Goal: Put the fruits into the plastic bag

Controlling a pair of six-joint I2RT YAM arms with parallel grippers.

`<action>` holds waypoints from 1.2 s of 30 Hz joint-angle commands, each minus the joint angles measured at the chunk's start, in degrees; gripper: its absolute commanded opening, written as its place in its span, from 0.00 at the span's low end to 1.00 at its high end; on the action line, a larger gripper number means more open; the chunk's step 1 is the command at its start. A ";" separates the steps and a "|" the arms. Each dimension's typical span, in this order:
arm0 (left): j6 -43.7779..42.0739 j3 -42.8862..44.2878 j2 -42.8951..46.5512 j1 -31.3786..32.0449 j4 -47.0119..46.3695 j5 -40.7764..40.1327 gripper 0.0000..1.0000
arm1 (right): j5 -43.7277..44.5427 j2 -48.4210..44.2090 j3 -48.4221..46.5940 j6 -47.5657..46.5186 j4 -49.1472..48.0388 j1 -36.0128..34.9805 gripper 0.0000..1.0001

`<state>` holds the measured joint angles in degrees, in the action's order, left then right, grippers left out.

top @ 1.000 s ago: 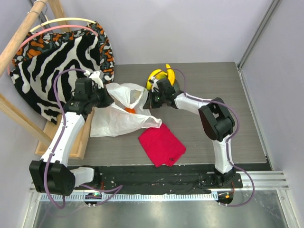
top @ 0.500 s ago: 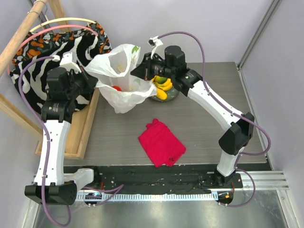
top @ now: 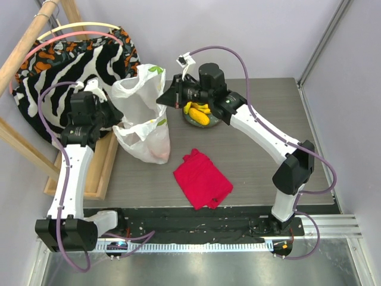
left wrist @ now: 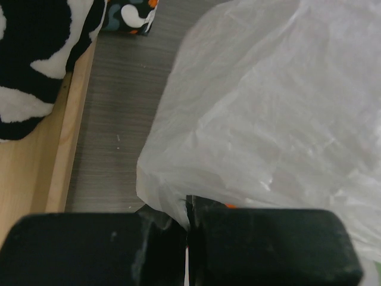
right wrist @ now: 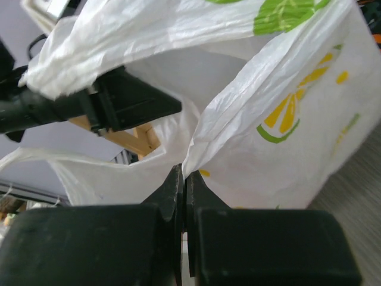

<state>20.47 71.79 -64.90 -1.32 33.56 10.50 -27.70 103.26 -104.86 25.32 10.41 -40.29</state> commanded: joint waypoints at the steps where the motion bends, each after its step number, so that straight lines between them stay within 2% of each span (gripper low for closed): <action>1: -1.22 -0.25 -1.71 -1.14 -1.57 0.92 0.00 | -5.08 0.88 1.15 6.40 -8.13 -0.58 0.01; 6: -2.54 -0.77 -3.21 -1.93 -1.75 1.54 0.00 | -1.92 3.25 0.36 4.83 -6.73 -0.14 0.01; 10: -4.73 -1.65 -5.14 -2.02 -0.08 2.51 0.00 | -3.67 8.35 -1.84 8.68 -4.00 1.09 0.03; 16: -5.44 -2.71 -6.46 -2.11 0.01 2.24 0.00 | 0.63 8.71 -0.35 6.68 -3.12 1.01 0.25; 19: -5.61 -2.97 -6.73 -2.46 0.28 2.07 0.00 | 3.44 6.78 1.23 3.95 -2.68 1.09 0.48; 20: -5.62 -3.23 -6.73 -2.54 0.45 1.89 0.00 | 3.97 6.17 1.84 3.08 -2.68 1.01 0.64; 22: -5.96 -3.76 -6.73 -2.55 0.63 0.93 0.00 | 4.58 4.41 3.25 0.26 -2.77 1.09 0.75; 28: -6.06 -3.94 -7.17 -2.55 1.07 0.22 0.00 | 7.31 -2.53 8.52 -6.24 -3.90 1.27 0.83; 36: -5.53 -4.29 -7.34 -2.63 0.45 2.94 0.00 | 11.87 -11.15 15.47 -10.11 -6.64 3.29 0.89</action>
<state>15.59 67.90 -72.20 -3.53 34.65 11.62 -19.86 97.49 -91.31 19.18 7.70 -38.26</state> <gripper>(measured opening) 0.014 0.887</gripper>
